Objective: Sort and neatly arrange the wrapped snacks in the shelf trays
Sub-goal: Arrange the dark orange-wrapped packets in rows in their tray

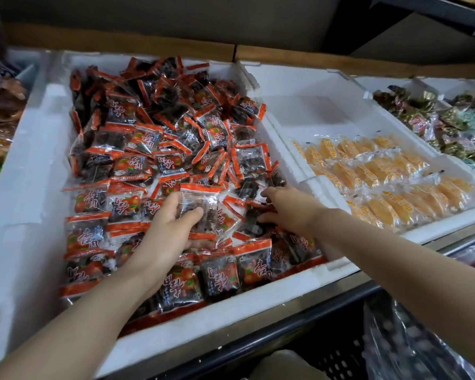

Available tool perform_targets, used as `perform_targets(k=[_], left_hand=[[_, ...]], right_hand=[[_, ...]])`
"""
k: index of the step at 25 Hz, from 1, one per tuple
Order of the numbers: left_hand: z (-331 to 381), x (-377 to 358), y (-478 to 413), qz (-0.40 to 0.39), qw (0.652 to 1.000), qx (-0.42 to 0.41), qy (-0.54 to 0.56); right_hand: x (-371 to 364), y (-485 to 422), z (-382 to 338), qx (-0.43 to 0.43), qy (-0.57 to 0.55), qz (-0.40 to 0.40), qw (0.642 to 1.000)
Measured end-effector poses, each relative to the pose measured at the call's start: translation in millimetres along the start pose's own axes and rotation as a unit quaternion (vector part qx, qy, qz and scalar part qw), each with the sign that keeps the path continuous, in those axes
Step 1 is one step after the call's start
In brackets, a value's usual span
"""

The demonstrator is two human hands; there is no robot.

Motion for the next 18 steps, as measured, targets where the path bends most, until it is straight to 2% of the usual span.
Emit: perform_targets(k=[5,9,11,14,18], left_hand=[[4.7,-2.1,1.7,0.039,0.999,0.003,0.034],[7.0,1.7,-1.3,0.057,0.997,-0.020,0.039],[10.8,4.8,-0.4,0.063,0.996,-0.032,0.050],[18.0,9.1,2.0,0.094,0.991,-0.037,0.085],[20.3,8.7,2.5,0.097,0.990,-0.050,0.094]], right_hand=[[-3.4,-19.8,-3.7,0.058,-0.086,0.013,0.995],[1.2,-17.9,-20.2,0.140,-0.032,0.005,0.990],[3.2,-16.7,-25.0,0.158,-0.016,0.029,0.987],[2.6,-12.7,-34.4,0.128,-0.064,0.066,0.988],[-4.9,-20.2,-52.3,0.066,-0.153,-0.022,0.986]])
Point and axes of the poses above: each hand's wrist, its own y-axis away from the middle knuckle, its own x-axis out of the back of the hand, z = x × y, the point moved 3 cm from there along -y, towards the middle knuckle, and after that the axes turned 6 degrees about -z, right-handed, at the moved point
